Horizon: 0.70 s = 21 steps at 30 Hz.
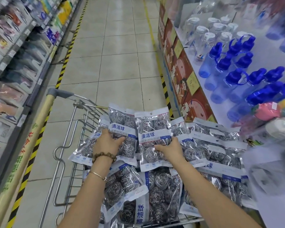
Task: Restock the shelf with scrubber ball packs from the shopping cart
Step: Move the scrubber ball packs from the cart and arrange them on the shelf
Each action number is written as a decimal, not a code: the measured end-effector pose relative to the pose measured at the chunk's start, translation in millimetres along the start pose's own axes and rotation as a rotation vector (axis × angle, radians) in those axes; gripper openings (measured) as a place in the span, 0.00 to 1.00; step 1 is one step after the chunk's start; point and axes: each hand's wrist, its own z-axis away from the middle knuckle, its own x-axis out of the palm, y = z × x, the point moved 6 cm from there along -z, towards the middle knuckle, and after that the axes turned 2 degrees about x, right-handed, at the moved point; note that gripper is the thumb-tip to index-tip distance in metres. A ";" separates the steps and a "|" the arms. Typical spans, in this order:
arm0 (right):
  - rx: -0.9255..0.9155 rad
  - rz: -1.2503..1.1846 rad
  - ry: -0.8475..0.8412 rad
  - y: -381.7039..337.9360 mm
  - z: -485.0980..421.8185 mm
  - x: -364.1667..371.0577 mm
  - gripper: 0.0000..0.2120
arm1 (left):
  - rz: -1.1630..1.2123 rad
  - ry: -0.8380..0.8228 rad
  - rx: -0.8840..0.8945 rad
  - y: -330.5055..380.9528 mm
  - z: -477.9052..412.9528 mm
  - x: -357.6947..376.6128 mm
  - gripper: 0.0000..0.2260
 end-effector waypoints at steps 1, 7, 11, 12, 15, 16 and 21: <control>-0.018 -0.025 0.013 -0.4 5.0 -4.1 0.36 | 0.040 0.004 0.011 0.1 3.2 -2.5 0.24; -0.103 -0.102 0.166 5.0 40.4 -43.9 0.41 | 0.353 0.021 0.049 -4.1 26.7 -10.4 0.31; -0.082 -0.200 0.268 28.3 61.9 -71.9 0.42 | 0.499 -0.036 0.086 8.0 44.3 -0.7 0.32; -0.073 -0.239 0.291 36.7 66.8 -78.0 0.41 | 0.499 -0.045 0.110 12.4 49.4 3.0 0.31; -0.017 -0.292 0.358 67.1 84.0 -93.8 0.41 | 0.533 -0.104 0.179 27.8 68.5 18.3 0.29; -0.002 -0.300 0.390 77.9 90.9 -98.3 0.41 | 0.539 -0.132 0.213 34.4 76.9 24.2 0.27; 0.047 -0.356 0.604 132.0 135.8 -124.0 0.33 | 0.548 -0.295 0.300 58.4 116.7 60.7 0.29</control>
